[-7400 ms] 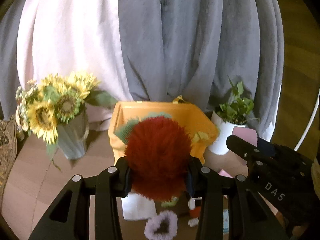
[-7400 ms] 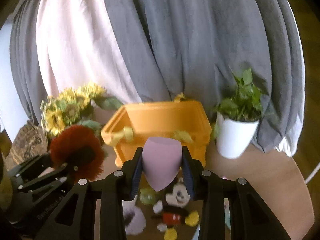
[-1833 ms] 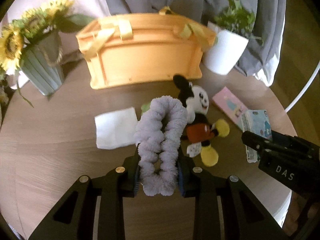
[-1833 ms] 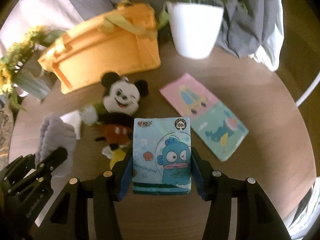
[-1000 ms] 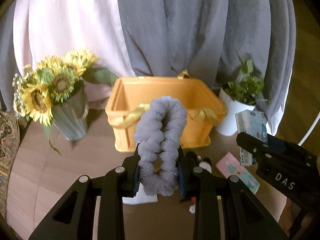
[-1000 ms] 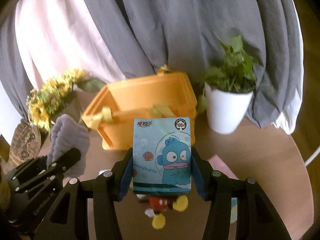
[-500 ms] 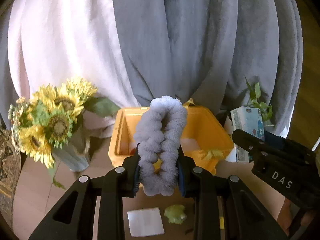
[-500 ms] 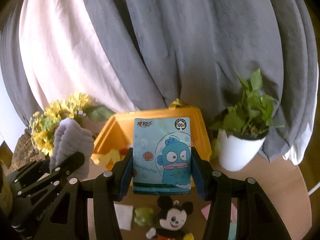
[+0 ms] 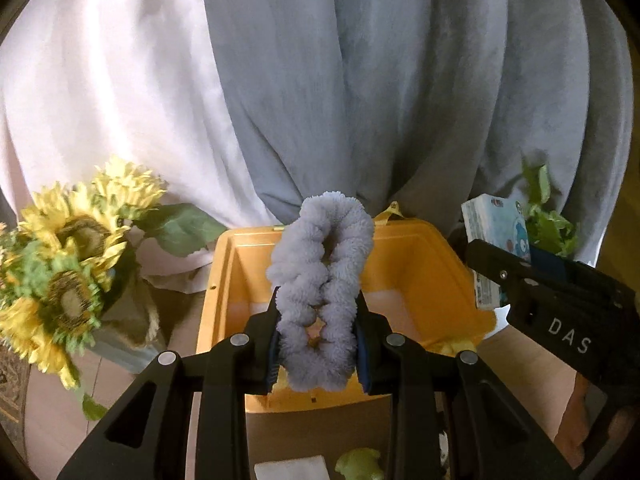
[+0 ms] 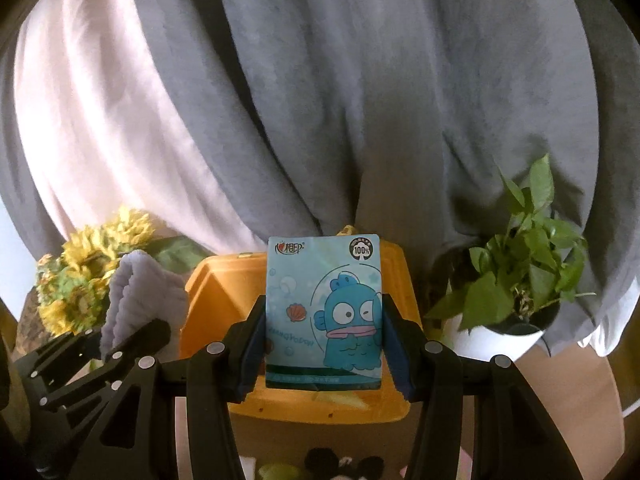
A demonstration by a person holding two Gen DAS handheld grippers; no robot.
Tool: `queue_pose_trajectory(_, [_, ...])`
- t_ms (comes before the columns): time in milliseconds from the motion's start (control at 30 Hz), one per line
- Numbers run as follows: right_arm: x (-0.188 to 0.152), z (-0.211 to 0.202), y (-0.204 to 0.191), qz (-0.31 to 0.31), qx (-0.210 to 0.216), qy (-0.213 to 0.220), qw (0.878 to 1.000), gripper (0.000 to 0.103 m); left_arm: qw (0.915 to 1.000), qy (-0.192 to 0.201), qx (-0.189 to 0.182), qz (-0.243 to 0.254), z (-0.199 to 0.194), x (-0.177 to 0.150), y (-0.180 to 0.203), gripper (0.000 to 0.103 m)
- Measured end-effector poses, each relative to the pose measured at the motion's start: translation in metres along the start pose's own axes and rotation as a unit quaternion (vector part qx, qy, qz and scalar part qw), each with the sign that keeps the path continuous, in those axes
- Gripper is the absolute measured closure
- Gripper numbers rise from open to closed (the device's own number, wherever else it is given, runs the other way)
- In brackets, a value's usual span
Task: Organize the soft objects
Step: 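Carry scrunchie and tissue pack into the orange crate and open both tools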
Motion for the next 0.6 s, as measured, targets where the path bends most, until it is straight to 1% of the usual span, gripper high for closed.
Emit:
queue_pose_trajectory(200, [-0.006,0.041,0.006,0.002,0.002,-0.037,0.999,0.049,0.9994,-0.035,-0.002,0.005,0.038,-0.006,-0.005,0.072])
queue_pose_trajectory(467, [-0.027,0.094,0.012,0.006,0.000,-0.116,0.993,0.049,0.9965,-0.082,-0.005,0.012,0.083,-0.014,-0.010,0.071])
queue_pose_trajectory(567, [-0.033,0.110,0.013,0.003,-0.003,-0.141,0.990,0.049,0.9946,-0.103,-0.007,0.016,0.099,-0.016,-0.011,0.070])
queue_pose_trajectory(600, [-0.034,0.114,0.013,0.005,-0.004,-0.146,0.989,0.049,0.9940,-0.108,-0.008,0.018,0.103,-0.017,-0.011,0.068])
Point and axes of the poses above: each gripper's, at about its wrist camera, not at the fingertips, and z roughly the way its jaws point, y to its right, x to its top, the point moved 3 cm from there along z, roughly the way its jaws point, and after that the axes turned 15 degrees about y, right-handed, at the moved point
